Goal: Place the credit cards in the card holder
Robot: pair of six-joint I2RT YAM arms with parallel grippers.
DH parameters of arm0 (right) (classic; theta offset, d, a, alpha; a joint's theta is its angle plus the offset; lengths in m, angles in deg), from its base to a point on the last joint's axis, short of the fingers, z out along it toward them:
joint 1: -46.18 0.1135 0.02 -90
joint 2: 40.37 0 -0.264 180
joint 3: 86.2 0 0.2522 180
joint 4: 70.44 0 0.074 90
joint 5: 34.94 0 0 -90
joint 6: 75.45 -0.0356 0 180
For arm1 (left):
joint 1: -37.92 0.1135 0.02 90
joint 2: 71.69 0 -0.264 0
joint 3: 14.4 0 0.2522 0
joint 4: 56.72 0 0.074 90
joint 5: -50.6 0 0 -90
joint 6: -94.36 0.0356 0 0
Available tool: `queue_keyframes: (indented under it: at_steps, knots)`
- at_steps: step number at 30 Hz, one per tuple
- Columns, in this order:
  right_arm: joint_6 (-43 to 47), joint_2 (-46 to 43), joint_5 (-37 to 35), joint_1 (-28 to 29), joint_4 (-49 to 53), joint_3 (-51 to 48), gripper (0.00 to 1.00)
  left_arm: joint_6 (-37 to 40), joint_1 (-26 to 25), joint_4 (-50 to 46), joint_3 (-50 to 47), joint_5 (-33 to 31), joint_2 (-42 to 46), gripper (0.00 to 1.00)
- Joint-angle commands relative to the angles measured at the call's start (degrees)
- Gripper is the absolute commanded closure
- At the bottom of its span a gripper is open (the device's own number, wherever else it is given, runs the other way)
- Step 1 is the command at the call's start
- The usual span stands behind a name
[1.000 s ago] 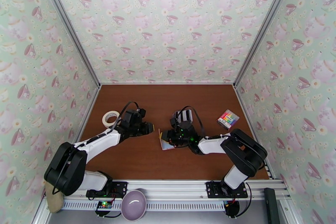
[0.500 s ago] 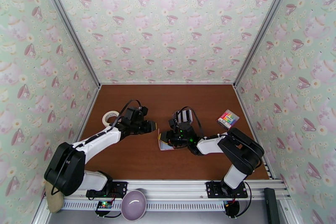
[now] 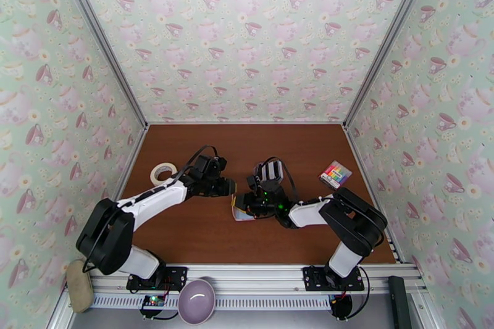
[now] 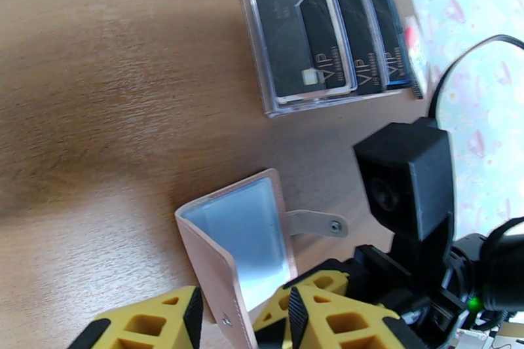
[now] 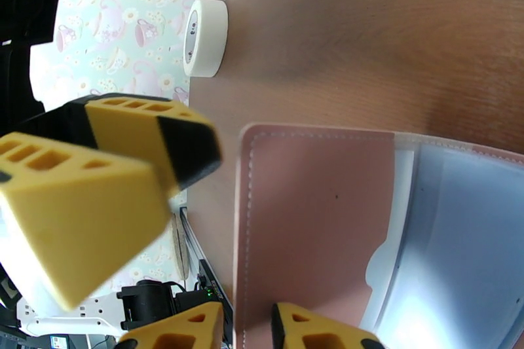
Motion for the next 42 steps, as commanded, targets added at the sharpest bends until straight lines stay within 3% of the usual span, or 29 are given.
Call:
queue_keyframes:
  at_steps: [1,11,21,32,42]
  knots:
    - [-0.67,1.15,0.86,0.36,-1.33,0.27,0.72,1.41,-0.91,-1.91,1.9,-2.2,-1.12,0.61]
    - [-0.75,1.25,0.86,0.45,-1.67,0.1,0.72,2.09,-4.14,-5.25,5.43,-6.69,-4.06,0.7]
    - [1.02,-1.37,-0.35,0.4,1.68,-0.95,0.72,2.71,-4.42,-7.39,5.05,-11.47,-5.05,0.87]
    - [6.08,-7.72,-5.55,-0.83,14.76,-2.2,0.72,1.24,-3.79,-5.51,1.22,-12.57,-3.04,0.88]
    - [9.86,-8.11,-11.14,-1.01,25.67,-0.3,0.72,-0.33,-2.8,-2.94,-3.13,-13.46,-1.49,0.88]
